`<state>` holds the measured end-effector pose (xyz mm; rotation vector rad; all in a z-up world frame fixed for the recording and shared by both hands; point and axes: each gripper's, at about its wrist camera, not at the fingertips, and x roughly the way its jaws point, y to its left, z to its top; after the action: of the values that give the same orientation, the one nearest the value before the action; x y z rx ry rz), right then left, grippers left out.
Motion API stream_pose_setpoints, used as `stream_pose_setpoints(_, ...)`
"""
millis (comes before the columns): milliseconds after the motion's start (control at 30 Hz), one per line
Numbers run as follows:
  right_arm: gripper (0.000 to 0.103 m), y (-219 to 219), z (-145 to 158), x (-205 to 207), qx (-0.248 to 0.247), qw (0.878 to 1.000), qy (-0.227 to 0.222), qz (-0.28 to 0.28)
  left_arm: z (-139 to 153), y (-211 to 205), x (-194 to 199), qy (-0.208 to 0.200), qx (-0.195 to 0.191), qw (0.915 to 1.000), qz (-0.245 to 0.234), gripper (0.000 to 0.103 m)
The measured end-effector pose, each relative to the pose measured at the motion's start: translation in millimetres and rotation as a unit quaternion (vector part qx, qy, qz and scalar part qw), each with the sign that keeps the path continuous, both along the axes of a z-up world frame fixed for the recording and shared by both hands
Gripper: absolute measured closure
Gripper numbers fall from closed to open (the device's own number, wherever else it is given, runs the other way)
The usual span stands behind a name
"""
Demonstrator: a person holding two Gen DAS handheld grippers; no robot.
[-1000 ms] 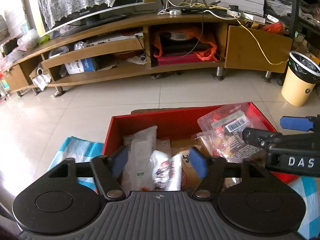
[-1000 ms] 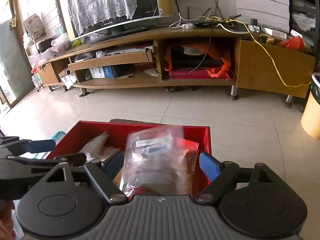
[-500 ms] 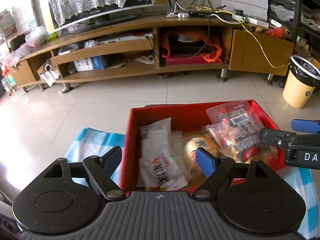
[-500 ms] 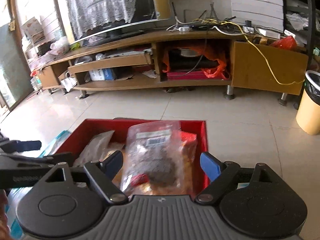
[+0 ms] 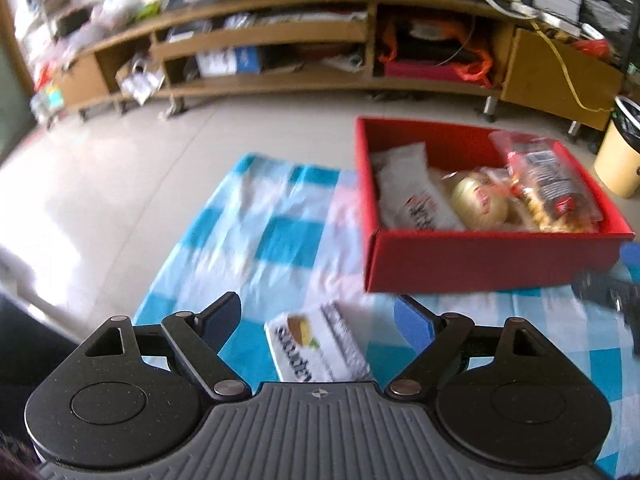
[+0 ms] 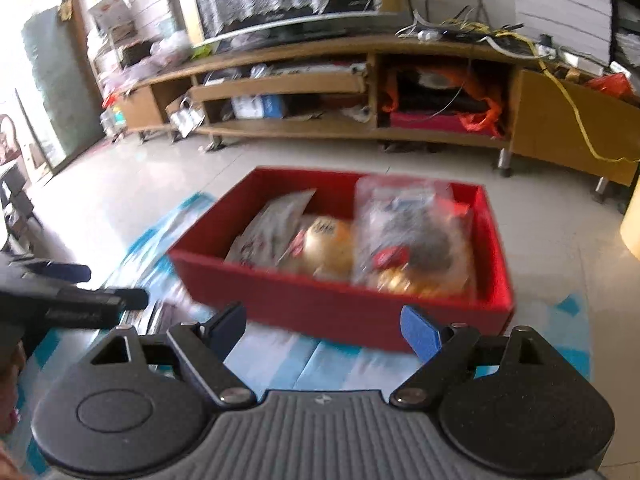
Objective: Organize snacks
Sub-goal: 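Move left tool to the Kaprons wafer packet while right tool approaches the sausage pack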
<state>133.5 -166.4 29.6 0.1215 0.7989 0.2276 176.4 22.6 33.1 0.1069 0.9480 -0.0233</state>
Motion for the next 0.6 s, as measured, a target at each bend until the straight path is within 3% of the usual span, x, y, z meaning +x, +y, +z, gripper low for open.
stream_pose_setpoints(367, 0.019, 17.0, -11.2, -14.5, -0.010, 0.999, 0.015, 0.032, -43.2, 8.3, 16.8, 0.064, -0.012, 0.9964, 0.055, 0.014)
stream_pose_setpoints(500, 0.019, 24.4, -18.1, -15.0, -0.020, 0.998, 0.024, 0.046, -51.7, 12.7, 19.3, 0.076, -0.016, 0.9952, 0.059, 0.033)
stream_pose_setpoints(600, 0.019, 31.2, -21.3, -15.1, -0.024, 0.998, 0.028, 0.055, -47.5, 16.7, 14.6, 0.075, -0.010, 0.9955, 0.057, 0.036)
